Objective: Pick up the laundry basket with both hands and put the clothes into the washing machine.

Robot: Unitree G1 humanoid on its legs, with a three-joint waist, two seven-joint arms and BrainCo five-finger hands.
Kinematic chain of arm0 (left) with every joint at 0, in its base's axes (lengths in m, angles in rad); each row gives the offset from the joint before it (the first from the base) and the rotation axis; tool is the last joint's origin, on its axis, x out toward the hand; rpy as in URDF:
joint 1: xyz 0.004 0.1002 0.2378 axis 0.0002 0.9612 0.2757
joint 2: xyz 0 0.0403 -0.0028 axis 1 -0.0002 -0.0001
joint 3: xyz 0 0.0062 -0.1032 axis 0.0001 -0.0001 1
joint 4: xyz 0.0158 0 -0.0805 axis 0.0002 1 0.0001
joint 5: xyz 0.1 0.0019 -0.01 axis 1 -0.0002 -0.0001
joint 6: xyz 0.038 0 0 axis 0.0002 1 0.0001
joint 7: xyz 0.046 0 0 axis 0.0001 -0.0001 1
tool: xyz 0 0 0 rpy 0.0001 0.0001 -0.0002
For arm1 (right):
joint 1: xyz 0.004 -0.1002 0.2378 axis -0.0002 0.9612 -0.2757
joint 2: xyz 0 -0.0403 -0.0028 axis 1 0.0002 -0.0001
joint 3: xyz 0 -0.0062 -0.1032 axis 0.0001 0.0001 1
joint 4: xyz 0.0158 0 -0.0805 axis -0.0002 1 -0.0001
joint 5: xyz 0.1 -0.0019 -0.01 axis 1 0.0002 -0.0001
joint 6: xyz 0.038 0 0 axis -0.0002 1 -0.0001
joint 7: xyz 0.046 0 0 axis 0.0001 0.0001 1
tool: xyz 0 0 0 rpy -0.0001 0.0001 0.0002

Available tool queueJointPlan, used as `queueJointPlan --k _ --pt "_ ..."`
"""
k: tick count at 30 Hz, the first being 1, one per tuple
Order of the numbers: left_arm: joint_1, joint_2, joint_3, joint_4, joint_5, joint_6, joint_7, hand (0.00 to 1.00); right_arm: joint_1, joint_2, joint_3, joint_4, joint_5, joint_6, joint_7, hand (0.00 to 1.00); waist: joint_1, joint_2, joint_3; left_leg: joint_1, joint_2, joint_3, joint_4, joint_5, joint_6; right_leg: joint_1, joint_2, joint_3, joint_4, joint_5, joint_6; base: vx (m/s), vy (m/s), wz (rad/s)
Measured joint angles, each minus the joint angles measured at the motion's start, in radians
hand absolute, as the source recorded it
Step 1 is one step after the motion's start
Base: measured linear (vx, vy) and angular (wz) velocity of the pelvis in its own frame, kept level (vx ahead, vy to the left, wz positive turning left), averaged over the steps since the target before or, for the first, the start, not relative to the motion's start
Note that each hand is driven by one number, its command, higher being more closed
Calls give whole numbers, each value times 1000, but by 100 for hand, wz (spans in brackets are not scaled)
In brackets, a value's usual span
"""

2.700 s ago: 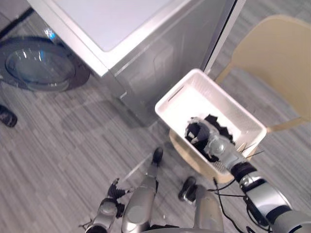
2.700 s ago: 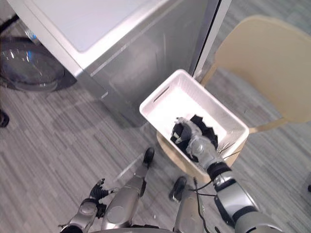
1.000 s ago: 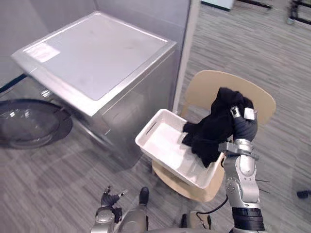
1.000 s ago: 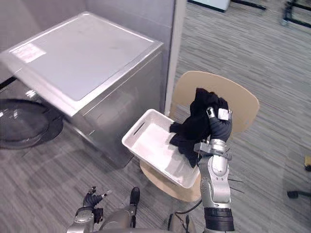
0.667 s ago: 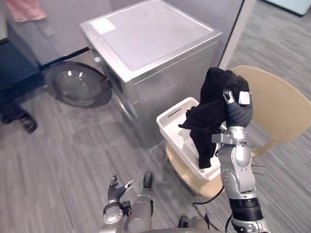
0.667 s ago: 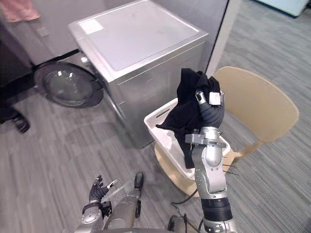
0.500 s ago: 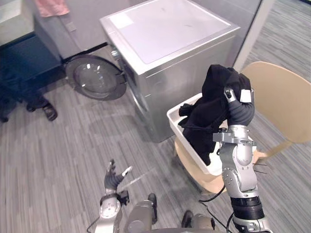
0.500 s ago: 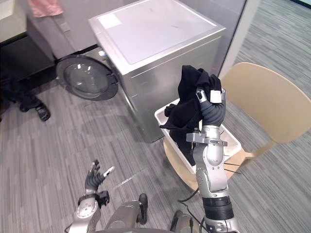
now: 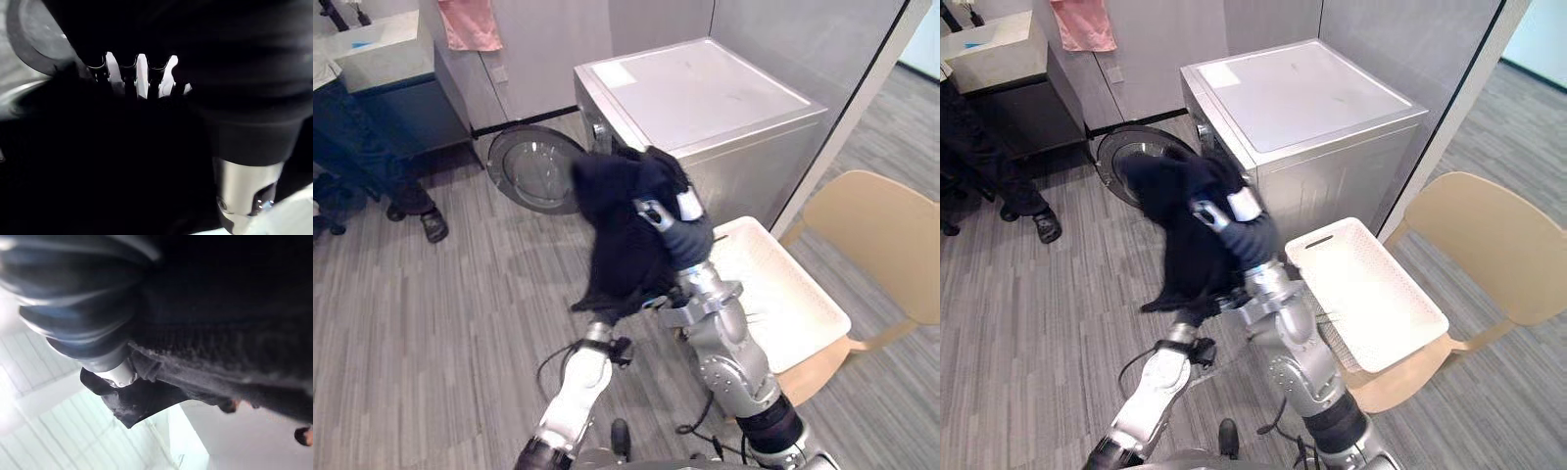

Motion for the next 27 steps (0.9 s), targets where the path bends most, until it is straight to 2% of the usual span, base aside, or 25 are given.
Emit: queueJointPlan --k 2,3,10,15,16,19,22,23,24,25,27 --pt "-37 0 -22 21 16 1 19 0 -14 6 44 23 37 2 1 100 -8 -3 -4 13 -2 1 0 0 0 11 -1 5 0 0 1 -32 33 -1" --pt "-63 0 -41 37 31 1 32 100 -14 4 69 23 54 3 1 100 -8 -4 -7 15 -2 1 -1 0 0 12 0 7 0 1 1 -44 32 -4" --pt "-134 2 -80 116 51 18 82 100 -23 4 114 59 131 6 -1 100 -11 -4 -25 14 1 -2 -8 8 3 3 3 10 -1 2 0 -32 13 0" --pt "-125 16 -79 119 40 18 84 100 -10 -18 125 61 153 3 1 100 -12 -6 -31 -11 4 -5 -8 18 2 -20 7 9 -2 9 -7 1 -2 1" --pt "-109 16 -67 112 35 18 83 100 15 -28 125 61 153 3 3 0 -11 -6 -31 -34 7 -9 -8 25 2 -32 13 6 -3 16 -10 7 -23 7" --pt "-23 10 -8 72 -5 18 79 100 137 -50 77 62 144 5 5 0 -12 -6 -30 -89 10 -43 -1 47 -1 -69 23 -28 -1 22 -13 4 -38 37" --pt "74 9 78 30 -77 17 77 100 275 -85 -60 74 69 13 2 0 -6 -7 -13 -123 5 -109 -2 67 -12 -68 18 -102 3 12 -15 -24 -18 74" --pt "91 8 106 20 -101 16 77 100 308 -88 -118 75 24 13 -1 0 -5 -2 2 -146 -2 -117 -3 53 -13 -67 16 -137 9 2 -13 -97 10 75" --pt "102 8 128 12 -115 16 76 100 322 -89 -166 78 0 13 -3 0 -5 0 11 -157 1 -82 -2 26 -7 -68 11 -165 3 -8 -4 -89 32 95" --pt "120 5 157 -2 -133 13 67 100 332 -97 -212 80 -51 13 -8 0 -8 -10 20 -168 8 -13 8 -22 -17 -70 -4 -188 -14 -6 -2 -41 23 71" --pt "164 -3 197 -30 -150 10 52 100 349 -105 -263 97 -142 18 -25 0 6 -3 30 -188 32 49 49 -15 -7 -74 -5 -187 -5 -11 6 52 13 31"
